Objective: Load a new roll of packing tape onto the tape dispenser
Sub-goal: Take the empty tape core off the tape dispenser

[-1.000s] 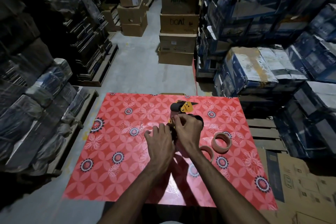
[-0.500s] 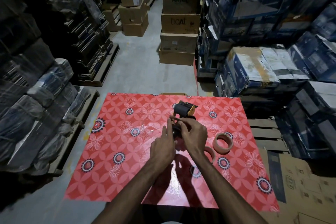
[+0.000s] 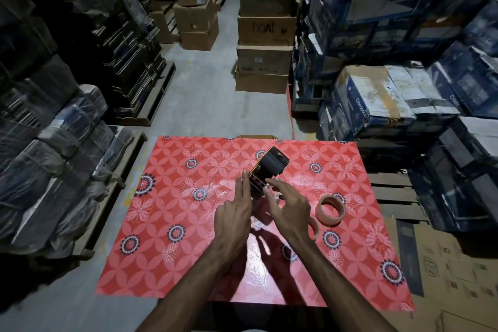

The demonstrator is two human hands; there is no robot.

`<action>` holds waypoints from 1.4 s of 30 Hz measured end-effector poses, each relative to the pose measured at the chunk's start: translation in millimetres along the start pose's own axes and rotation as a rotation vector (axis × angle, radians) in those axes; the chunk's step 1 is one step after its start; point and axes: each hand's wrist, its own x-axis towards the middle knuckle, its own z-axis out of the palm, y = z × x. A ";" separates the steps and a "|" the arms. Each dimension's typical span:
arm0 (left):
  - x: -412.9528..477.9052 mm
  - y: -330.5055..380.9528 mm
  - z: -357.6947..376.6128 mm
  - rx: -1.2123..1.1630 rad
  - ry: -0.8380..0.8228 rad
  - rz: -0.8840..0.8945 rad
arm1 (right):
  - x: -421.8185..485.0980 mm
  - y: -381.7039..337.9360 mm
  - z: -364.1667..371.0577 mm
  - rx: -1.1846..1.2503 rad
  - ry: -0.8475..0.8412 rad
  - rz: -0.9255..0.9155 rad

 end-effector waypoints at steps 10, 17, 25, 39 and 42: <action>-0.4 5.7 -9.8 -0.071 0.159 -0.017 | -13.4 -31.0 19.5 0.941 -0.259 1.003; -7.2 21.1 -15.6 -0.342 0.164 -0.180 | 18.1 -34.9 15.8 1.171 -0.212 0.955; -0.6 18.1 6.6 -0.686 0.087 -0.191 | 21.5 -31.9 6.4 0.739 -0.222 0.834; 35.7 -1.4 27.6 -1.013 -0.203 -0.216 | 43.2 7.3 42.6 -0.087 -0.389 0.359; 43.9 -15.3 44.0 -0.635 -0.115 -0.248 | 44.1 27.2 62.8 -0.175 -0.466 0.355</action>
